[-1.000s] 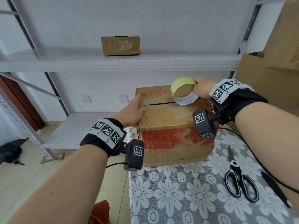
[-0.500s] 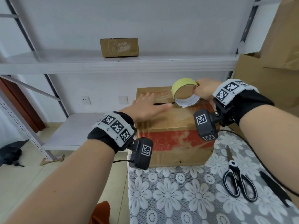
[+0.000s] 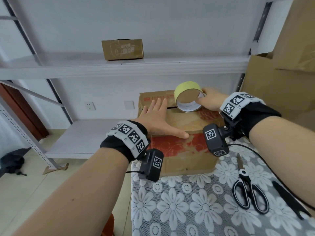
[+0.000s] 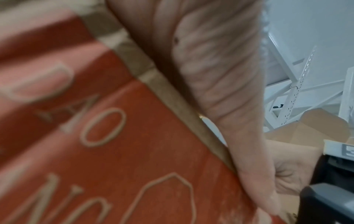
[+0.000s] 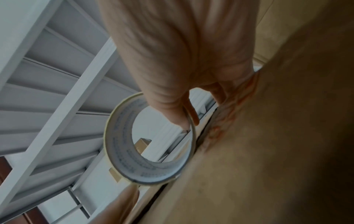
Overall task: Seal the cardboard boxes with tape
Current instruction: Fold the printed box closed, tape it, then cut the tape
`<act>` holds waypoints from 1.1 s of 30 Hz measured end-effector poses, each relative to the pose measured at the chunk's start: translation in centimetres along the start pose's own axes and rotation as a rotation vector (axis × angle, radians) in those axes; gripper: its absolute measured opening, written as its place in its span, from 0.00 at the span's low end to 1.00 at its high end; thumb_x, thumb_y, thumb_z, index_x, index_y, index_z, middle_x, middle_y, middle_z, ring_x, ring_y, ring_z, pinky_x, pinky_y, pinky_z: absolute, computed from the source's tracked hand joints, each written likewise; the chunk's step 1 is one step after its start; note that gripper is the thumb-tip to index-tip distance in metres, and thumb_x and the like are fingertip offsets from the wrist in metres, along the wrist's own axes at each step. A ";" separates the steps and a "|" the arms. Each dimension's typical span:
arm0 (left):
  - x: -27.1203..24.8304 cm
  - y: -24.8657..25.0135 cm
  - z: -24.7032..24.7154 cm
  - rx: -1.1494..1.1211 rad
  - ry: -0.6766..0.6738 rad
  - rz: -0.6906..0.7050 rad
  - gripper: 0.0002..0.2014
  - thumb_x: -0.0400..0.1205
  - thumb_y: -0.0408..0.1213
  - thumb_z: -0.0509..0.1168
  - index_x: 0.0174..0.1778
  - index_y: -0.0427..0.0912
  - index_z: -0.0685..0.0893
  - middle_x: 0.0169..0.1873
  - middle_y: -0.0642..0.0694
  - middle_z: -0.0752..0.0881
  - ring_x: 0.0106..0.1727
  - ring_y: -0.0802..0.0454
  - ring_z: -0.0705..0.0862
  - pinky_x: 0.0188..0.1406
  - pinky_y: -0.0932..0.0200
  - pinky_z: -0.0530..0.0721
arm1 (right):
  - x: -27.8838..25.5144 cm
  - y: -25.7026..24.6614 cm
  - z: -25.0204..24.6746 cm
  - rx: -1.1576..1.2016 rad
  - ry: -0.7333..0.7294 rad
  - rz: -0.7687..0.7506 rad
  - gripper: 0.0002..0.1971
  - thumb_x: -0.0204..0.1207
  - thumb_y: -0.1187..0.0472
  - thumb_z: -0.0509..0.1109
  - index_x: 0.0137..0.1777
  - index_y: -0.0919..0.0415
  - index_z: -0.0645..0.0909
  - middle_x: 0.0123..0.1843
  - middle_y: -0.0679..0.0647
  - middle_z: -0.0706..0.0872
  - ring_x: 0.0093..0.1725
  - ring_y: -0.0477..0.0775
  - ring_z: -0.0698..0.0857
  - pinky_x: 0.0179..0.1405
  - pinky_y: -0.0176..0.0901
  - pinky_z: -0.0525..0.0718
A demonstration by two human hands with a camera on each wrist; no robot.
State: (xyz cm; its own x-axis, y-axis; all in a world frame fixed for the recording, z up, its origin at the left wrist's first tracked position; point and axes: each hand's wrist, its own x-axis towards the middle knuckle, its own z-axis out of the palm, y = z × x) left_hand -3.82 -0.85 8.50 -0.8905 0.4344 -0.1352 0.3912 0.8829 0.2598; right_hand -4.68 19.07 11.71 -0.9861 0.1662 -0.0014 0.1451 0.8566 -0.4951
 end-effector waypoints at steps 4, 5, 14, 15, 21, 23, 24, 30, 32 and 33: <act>0.1 0.1 -0.1 0.010 -0.018 -0.010 0.71 0.59 0.78 0.67 0.85 0.46 0.33 0.85 0.49 0.33 0.85 0.51 0.33 0.84 0.43 0.36 | 0.2 0.2 0.0 -0.006 0.003 0.056 0.09 0.86 0.60 0.56 0.53 0.68 0.71 0.43 0.61 0.77 0.44 0.59 0.75 0.39 0.42 0.68; 0.1 0.1 -0.1 0.015 -0.017 -0.012 0.71 0.60 0.78 0.67 0.85 0.46 0.33 0.85 0.49 0.33 0.85 0.51 0.33 0.84 0.43 0.36 | 0.3 0.2 -0.1 -0.014 0.002 0.064 0.10 0.86 0.60 0.56 0.48 0.67 0.70 0.38 0.58 0.74 0.41 0.58 0.74 0.33 0.43 0.67; 0.0 0.0 -0.3 0.018 -0.064 -0.048 0.79 0.47 0.83 0.59 0.85 0.41 0.33 0.85 0.46 0.32 0.85 0.50 0.33 0.84 0.45 0.37 | 0.6 0.2 -1.2 -0.043 0.044 0.084 0.06 0.85 0.67 0.55 0.48 0.68 0.70 0.38 0.61 0.76 0.34 0.59 0.76 0.29 0.44 0.70; 0.0 -0.1 -0.3 0.014 -0.067 -0.049 0.79 0.46 0.83 0.59 0.85 0.41 0.33 0.85 0.46 0.32 0.85 0.50 0.33 0.84 0.45 0.37 | 0.6 0.3 -1.4 -0.037 0.040 0.082 0.07 0.85 0.67 0.54 0.52 0.70 0.72 0.43 0.65 0.78 0.40 0.62 0.79 0.33 0.46 0.76; -0.1 0.1 -0.4 0.038 -0.092 -0.081 0.76 0.51 0.82 0.61 0.85 0.41 0.33 0.85 0.45 0.33 0.85 0.49 0.33 0.84 0.45 0.36 | 0.8 1.0 -1.7 0.036 0.046 0.036 0.13 0.85 0.61 0.56 0.61 0.70 0.75 0.59 0.68 0.80 0.58 0.69 0.80 0.61 0.63 0.80; 0.1 0.3 -0.5 0.048 -0.108 -0.096 0.75 0.53 0.82 0.62 0.85 0.40 0.34 0.85 0.45 0.33 0.85 0.48 0.33 0.84 0.45 0.36 | 0.8 1.4 -1.4 0.046 0.083 0.013 0.11 0.84 0.58 0.59 0.59 0.65 0.74 0.53 0.63 0.79 0.52 0.64 0.79 0.56 0.59 0.81; 0.1 0.4 -0.6 0.052 -0.111 -0.104 0.76 0.53 0.83 0.61 0.85 0.40 0.35 0.85 0.44 0.34 0.85 0.48 0.33 0.84 0.45 0.36 | 0.8 1.6 -1.1 0.055 0.091 0.006 0.11 0.83 0.57 0.62 0.58 0.64 0.74 0.51 0.62 0.79 0.51 0.63 0.79 0.51 0.57 0.80; 0.4 0.8 -0.8 0.083 -0.120 -0.124 0.73 0.58 0.82 0.62 0.86 0.40 0.36 0.85 0.42 0.34 0.85 0.45 0.33 0.84 0.42 0.36 | 0.6 2.5 -0.3 0.107 0.070 0.010 0.15 0.83 0.59 0.62 0.63 0.69 0.74 0.56 0.64 0.80 0.57 0.65 0.80 0.48 0.48 0.74; 0.5 1.0 -0.9 0.094 -0.140 -0.144 0.76 0.52 0.84 0.60 0.86 0.40 0.36 0.85 0.41 0.34 0.85 0.43 0.33 0.84 0.39 0.37 | 0.7 2.4 -0.3 0.081 0.061 0.021 0.15 0.85 0.61 0.58 0.64 0.71 0.74 0.59 0.66 0.80 0.54 0.63 0.79 0.45 0.45 0.70; 0.6 1.2 -1.0 0.099 -0.154 -0.154 0.76 0.50 0.84 0.59 0.86 0.41 0.35 0.85 0.41 0.33 0.85 0.41 0.32 0.84 0.37 0.38 | 0.8 2.2 -0.5 0.054 0.062 0.019 0.15 0.85 0.62 0.57 0.64 0.72 0.74 0.60 0.68 0.80 0.53 0.62 0.78 0.45 0.44 0.69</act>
State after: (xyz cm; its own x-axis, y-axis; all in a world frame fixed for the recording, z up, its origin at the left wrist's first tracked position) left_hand -4.16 0.29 9.67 -0.8983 0.3086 -0.3126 0.2810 0.9507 0.1311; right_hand -5.13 21.36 11.03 -0.9761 0.2134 0.0417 0.1574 0.8258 -0.5415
